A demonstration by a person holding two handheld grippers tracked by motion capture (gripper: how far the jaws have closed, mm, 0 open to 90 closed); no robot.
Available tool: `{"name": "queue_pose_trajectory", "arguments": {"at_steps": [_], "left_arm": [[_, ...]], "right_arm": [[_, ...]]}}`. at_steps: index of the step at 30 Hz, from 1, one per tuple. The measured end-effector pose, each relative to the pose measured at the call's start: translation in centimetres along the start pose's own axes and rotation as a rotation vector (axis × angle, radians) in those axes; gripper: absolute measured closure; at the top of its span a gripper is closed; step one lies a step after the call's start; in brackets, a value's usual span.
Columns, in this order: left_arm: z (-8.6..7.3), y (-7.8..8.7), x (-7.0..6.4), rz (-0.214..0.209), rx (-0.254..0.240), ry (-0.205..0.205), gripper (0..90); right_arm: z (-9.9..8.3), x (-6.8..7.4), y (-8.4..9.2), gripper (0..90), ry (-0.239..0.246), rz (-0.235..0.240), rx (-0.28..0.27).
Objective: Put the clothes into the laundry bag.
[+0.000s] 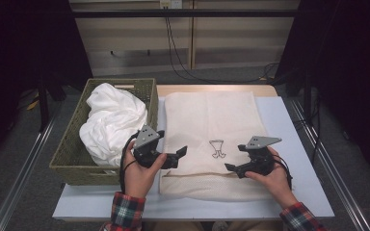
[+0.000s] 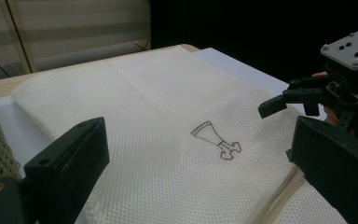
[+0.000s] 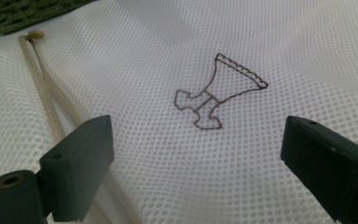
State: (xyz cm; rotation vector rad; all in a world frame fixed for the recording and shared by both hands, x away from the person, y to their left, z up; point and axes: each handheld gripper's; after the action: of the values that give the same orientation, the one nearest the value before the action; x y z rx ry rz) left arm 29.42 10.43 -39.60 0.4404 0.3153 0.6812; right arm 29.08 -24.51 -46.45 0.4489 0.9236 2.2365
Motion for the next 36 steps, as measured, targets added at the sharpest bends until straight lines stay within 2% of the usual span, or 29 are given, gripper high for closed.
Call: {"name": "queue_pose_trajectory", "arguments": {"at_steps": [12, 16, 18, 19, 20, 26, 29, 32, 36], "left_arm": [[-0.3, 0.3, 0.1, 0.004, 0.008, 0.015, 4.4], [-0.4, 0.4, 0.1, 0.009, 0.005, 0.017, 4.8], [-0.4, 0.3, 0.1, -0.003, 0.006, 0.012, 4.7], [-0.4, 0.4, 0.1, 0.001, 0.006, 0.009, 4.8], [-0.4, 0.4, 0.1, 0.006, 0.012, 0.007, 4.8], [-0.5, 0.4, 0.2, 0.007, 0.011, 0.004, 5.3], [-0.5, 0.4, 0.2, 0.008, 0.011, 0.004, 5.4], [-0.4, 0.4, 0.2, 0.008, 0.011, 0.012, 5.6], [-0.4, 0.4, 0.2, 0.007, 0.013, 0.008, 5.9]], "right_arm": [[-0.2, 0.5, -1.9, 11.4, 0.054, 0.020, 0.072], [-0.2, 0.9, -2.4, 13.3, 0.077, 0.037, 0.084], [-0.1, 1.1, -2.5, 14.2, 0.081, 0.054, 0.091], [-0.1, 1.4, -2.9, 15.9, 0.111, 0.057, 0.103], [-0.1, 1.5, -3.0, 15.6, 0.112, 0.062, 0.106], [-0.1, 1.5, -3.0, 17.5, 0.107, 0.067, 0.108], [-0.1, 1.7, -2.9, 20.8, 0.130, 0.107, 0.097], [-0.1, 2.2, -3.2, 15.7, 0.168, 0.087, 0.133], [-0.1, 2.2, -3.3, 16.8, 0.171, 0.079, 0.131]]}}
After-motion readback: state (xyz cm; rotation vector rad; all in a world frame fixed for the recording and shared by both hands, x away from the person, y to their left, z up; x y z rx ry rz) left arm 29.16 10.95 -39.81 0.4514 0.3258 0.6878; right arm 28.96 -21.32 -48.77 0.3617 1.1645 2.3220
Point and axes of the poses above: each handheld gripper's, and its own axes: y roughly backward along the jaws, z roughly out of its top, x roughly to its left, and after that the axes turned 9 degrees about x, right-handed
